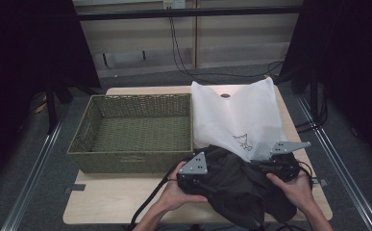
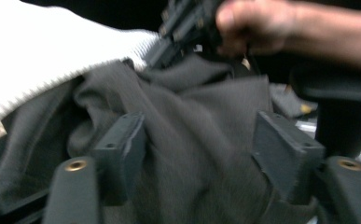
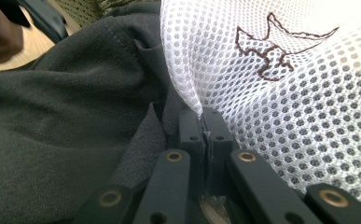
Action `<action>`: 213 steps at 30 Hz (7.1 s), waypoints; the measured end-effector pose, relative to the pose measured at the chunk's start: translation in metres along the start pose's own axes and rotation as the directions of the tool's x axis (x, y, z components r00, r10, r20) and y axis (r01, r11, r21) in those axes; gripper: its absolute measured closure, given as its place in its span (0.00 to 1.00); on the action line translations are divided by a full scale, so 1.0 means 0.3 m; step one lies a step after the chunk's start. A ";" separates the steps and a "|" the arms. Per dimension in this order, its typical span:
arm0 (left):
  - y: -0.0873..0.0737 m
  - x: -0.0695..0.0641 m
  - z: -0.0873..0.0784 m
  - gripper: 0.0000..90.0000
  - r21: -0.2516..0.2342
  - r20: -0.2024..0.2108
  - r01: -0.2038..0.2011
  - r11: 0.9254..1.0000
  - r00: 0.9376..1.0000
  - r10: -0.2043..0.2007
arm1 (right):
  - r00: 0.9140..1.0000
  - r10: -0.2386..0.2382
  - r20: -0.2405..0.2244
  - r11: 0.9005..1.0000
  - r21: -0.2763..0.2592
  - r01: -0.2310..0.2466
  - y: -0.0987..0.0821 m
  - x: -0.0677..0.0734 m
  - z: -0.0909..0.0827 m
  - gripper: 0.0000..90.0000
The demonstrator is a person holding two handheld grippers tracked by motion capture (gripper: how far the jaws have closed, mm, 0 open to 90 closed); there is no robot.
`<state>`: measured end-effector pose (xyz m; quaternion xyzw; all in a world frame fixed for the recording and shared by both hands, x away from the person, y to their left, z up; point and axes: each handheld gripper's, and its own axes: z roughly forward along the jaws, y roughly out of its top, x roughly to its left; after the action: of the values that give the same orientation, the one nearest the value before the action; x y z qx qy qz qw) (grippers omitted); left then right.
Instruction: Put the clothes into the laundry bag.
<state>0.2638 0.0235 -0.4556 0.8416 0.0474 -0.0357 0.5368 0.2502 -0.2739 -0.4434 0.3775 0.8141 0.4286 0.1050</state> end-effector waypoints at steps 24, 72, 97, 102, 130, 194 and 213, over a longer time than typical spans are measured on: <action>-0.110 0.000 0.079 0.58 0.106 -0.142 -0.085 0.991 0.985 0.099 | 1.000 0.000 0.000 1.000 -0.024 0.000 0.001 -0.003 0.009 0.98; -0.072 0.019 0.072 0.19 0.039 -0.070 -0.047 0.998 0.996 0.049 | 0.996 0.030 0.084 0.987 -0.162 -0.016 -0.005 -0.051 -0.152 1.00; -0.001 0.069 0.108 0.79 0.041 -0.233 0.022 0.999 0.972 -0.011 | 0.999 -0.018 0.030 0.984 -0.175 0.023 0.104 -0.019 -0.131 1.00; 0.067 0.079 0.057 0.80 -0.074 -0.190 0.057 0.996 0.979 -0.070 | 0.998 -0.068 0.014 0.972 -0.223 0.070 0.201 0.019 -0.144 1.00; 0.040 0.156 0.218 0.80 0.031 -0.286 0.190 0.981 0.943 -0.174 | 0.986 -0.136 -0.101 0.968 -0.226 0.110 0.232 0.135 -0.127 1.00; -0.009 0.116 0.129 0.54 0.113 -0.293 0.075 0.991 0.955 -0.039 | 0.995 -0.030 0.092 0.999 0.015 0.028 -0.076 -0.010 -0.044 1.00; -0.062 0.118 0.177 0.81 0.165 -0.273 0.097 0.981 0.961 -0.049 | 0.988 -0.125 0.090 0.987 -0.094 0.134 0.231 0.015 -0.014 0.58</action>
<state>0.2962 -0.0155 -0.4986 0.8807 0.1472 0.0542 0.4469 0.2815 -0.2494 -0.3862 0.3358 0.8092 0.4449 0.1856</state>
